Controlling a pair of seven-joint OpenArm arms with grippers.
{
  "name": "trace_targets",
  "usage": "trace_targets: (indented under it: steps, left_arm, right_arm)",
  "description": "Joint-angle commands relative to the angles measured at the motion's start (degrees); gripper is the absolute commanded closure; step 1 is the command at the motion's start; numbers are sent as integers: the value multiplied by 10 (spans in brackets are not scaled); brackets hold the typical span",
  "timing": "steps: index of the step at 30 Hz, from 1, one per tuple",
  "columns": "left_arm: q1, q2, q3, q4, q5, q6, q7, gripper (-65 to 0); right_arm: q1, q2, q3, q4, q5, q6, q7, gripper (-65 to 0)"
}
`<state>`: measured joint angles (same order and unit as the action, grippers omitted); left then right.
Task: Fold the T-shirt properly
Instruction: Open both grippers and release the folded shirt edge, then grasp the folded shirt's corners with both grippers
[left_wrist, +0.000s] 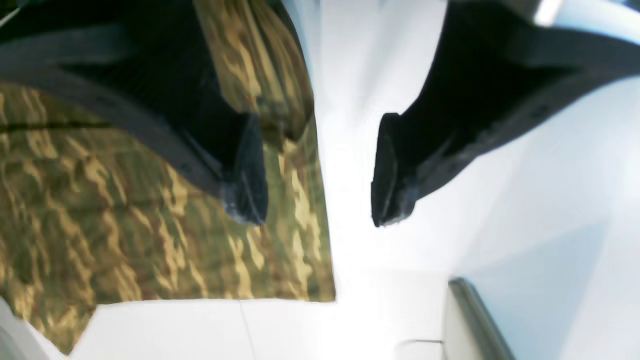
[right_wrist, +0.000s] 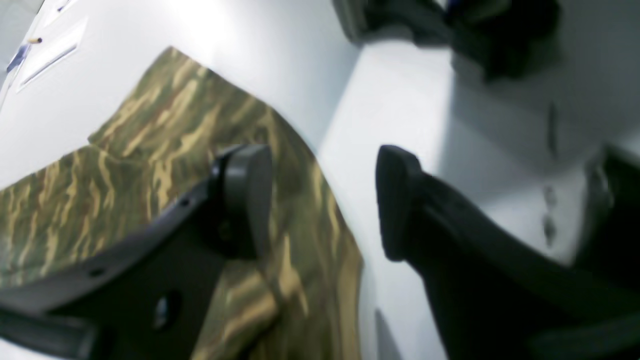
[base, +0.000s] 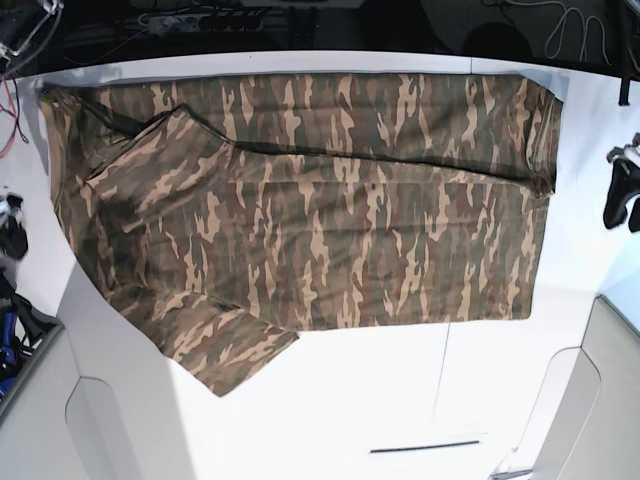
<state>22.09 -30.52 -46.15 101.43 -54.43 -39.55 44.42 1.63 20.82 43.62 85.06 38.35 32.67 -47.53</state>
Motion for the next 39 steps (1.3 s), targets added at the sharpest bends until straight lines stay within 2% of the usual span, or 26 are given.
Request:
trace_targets:
  steps: [1,10,20,25,28,31,39]
  left_arm:
    - [-11,-20,0,-6,-10,-4,-14,-362]
    - [-137,-62,117,-170,49,-4,-36,-362]
    - [-318,-66,271,-380,128,-4,-81,-362]
    - [-389,-66,333,-488,162,-4,-120,-366]
    - [-420,-66,358,-542,175,-4,-138,-431]
    - [-443,-66,377,-584,181,-4,-148,-441]
    - [-451,-46,387,-602,181,-4,-155,-441]
  right_arm:
    - [19,14,-11,-1,-7,0,20,-330]
    - [135,14,-108,-170,-90,-1,82,-330]
    - [226,14,-133,-336,-153,-1,150,-330]
    - [234,14,-134,-377,-155,-1,163,-330]
    - [234,14,-134,-396,-155,-1,165,-330]
    - [234,10,-134,-407,-154,0,165,-330]
    - [234,-3,-153,-409,-137,3,160,-330]
